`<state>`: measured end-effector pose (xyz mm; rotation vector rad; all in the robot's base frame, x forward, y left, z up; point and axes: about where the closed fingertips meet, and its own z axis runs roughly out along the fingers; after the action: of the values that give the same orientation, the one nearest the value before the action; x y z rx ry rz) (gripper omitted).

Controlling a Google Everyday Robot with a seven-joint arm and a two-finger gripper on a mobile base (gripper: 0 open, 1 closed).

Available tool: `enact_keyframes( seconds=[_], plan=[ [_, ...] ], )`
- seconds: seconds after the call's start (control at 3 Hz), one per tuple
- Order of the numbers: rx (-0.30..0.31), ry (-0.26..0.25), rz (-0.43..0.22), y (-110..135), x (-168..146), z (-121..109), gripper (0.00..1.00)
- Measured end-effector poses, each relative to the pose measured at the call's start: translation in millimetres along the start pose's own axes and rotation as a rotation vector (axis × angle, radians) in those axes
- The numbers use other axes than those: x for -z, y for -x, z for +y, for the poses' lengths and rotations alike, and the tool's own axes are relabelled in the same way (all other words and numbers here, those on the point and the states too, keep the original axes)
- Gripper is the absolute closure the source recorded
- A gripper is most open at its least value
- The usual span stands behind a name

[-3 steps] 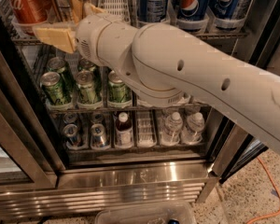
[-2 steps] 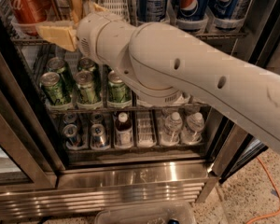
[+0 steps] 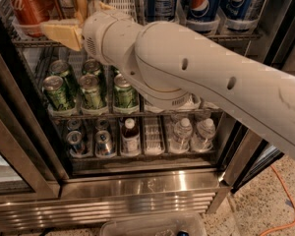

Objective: Pick orange can from top shelf of fridge

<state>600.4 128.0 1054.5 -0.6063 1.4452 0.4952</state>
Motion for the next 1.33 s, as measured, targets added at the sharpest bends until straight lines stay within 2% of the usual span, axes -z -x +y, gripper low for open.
enact_keyframes(
  seconds=[1.33],
  plan=[
    [-0.014, -0.032, -0.016, 4.5, -11.6, -5.6, 0.2]
  ],
)
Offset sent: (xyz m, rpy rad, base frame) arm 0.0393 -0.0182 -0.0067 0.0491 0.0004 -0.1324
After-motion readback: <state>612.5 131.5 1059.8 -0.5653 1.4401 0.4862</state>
